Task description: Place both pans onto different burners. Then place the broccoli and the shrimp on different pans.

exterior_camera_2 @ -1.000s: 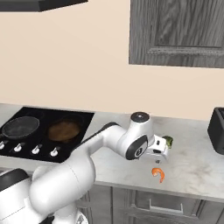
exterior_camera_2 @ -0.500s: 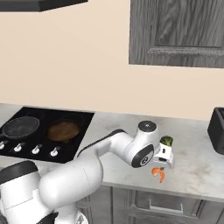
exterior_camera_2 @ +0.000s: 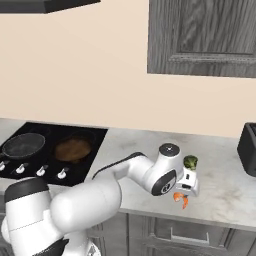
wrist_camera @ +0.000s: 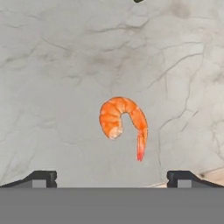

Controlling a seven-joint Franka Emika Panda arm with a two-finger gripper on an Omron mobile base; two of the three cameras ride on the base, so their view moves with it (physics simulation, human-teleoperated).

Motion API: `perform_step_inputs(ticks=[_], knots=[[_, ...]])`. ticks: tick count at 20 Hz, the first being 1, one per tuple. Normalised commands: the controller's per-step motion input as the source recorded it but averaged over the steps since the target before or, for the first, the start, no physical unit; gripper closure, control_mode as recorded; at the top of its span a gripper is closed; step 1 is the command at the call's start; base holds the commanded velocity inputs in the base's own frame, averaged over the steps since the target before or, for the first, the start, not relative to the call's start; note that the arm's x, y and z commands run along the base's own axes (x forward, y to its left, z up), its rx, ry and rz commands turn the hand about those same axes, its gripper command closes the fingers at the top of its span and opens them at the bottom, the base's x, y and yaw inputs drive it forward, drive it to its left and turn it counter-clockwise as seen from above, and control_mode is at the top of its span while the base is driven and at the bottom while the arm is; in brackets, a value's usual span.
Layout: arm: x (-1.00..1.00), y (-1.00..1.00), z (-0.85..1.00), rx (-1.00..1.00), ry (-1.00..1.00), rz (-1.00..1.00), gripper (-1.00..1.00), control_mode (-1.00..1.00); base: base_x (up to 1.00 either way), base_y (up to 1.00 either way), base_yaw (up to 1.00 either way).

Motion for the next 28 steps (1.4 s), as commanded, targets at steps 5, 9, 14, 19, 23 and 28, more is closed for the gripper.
perform_step_inputs(ticks=[5, 9, 14, 19, 23, 28], knots=[[0.12, -0.05, -0.18, 0.00, 0.00, 0.00, -1.00, -1.00, 0.00, 0.00, 0.00], [0.21, -0.14, -0.07, 0.01, 0.00, 0.00, -1.00, -1.00, 0.00, 0.00, 0.00], [0.17, -0.09, -0.06, 0.00, 0.00, 0.00, -1.00, -1.00, 0.00, 0.00, 0.00], [0.02, -0.09, -0.08, 0.00, 0.00, 0.00, -1.00, -1.00, 0.00, 0.00, 0.00], [0.00, -0.03, -0.08, 0.00, 0.00, 0.00, -1.00, -1.00, 0.00, 0.00, 0.00], [0.00, 0.00, -0.13, 0.00, 0.01, 0.00, -1.00, -1.00, 0.00, 0.00, 0.00]])
